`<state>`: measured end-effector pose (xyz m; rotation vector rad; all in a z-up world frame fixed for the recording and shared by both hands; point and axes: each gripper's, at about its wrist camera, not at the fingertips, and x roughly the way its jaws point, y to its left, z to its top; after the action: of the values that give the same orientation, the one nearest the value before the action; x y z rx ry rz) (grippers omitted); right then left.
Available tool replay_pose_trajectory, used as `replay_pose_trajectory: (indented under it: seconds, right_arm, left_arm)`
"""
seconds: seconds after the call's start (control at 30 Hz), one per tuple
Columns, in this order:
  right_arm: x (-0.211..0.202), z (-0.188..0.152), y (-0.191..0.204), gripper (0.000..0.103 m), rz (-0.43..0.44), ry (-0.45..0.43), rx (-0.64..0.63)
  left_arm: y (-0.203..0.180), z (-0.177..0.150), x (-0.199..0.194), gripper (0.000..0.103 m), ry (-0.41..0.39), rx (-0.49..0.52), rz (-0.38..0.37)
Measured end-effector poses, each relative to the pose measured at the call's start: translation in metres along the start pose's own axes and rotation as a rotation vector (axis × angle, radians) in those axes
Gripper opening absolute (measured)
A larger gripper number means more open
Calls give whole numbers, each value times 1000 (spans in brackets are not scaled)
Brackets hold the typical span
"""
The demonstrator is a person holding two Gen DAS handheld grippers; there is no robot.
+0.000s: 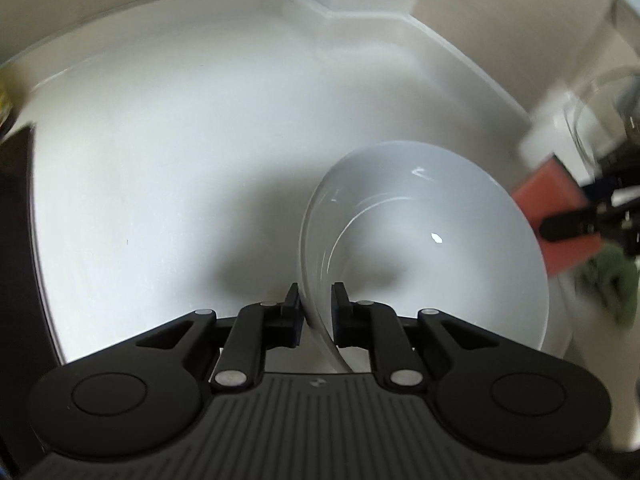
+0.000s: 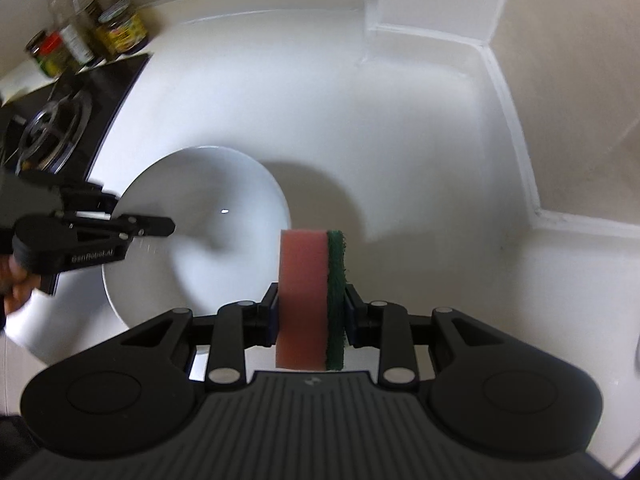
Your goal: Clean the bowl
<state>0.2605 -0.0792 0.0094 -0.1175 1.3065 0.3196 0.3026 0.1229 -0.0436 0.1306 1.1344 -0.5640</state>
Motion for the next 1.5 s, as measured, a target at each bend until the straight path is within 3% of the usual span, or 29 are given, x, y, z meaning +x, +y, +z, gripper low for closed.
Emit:
replay_pose_trajectory:
  seconds: [0.17,0.27,0.33,0.5,0.63,0.77,0.83,0.9,1.0,1.07,1.13,1.27,1.33,1.43,1.5]
  right_arm:
    - [8,18,-1,27,26,-13,-20]
    - [12,24,-1,27,25,-30,-20]
    - [11,21,-3,27,33,-42,-12]
    - [6,10,-11,27,59,-77,13]
    - [2,1,-17,27,80,-105,33]
    - [1,-1,-20,27,103,-99,20]
    - [1,3,-21,27,114,-82,2]
    - [4,10,-19,27,113,-77,-20]
    - [6,17,-16,27,110,-79,-42]
    - [8,22,-16,27,113,-84,-40]
    - [7,20,-17,27,120,-88,-34]
    - [4,6,-25,27,149,-119,4]
    - [3,1,-28,27,156,-137,19]
    - [1,-9,-31,27,160,-170,45]
    - [-1,-15,-30,27,159,-188,35]
  left_arm:
    - [-9,20,9,15,61,258,-30]
    - [-9,27,12,13,71,286,-67]
    - [-5,28,11,13,63,241,-64]
    - [5,2,-12,15,-18,-82,-13]
    - [-4,-18,-18,14,-52,-164,15]
    - [-1,-24,-17,12,-18,-110,26]
    - [-1,-13,-14,12,5,-24,28]
    - [-6,-2,-9,12,32,152,27]
    - [-4,13,-4,12,78,255,-26]
    - [-1,18,-3,13,83,233,-28]
    - [2,16,-9,13,52,138,15]
    - [6,-14,-30,13,-22,-175,91]
    - [3,-32,-39,12,-61,-278,100]
    - [-9,-43,-37,12,-69,-309,113]
    - [-20,-38,-30,12,-65,-269,141]
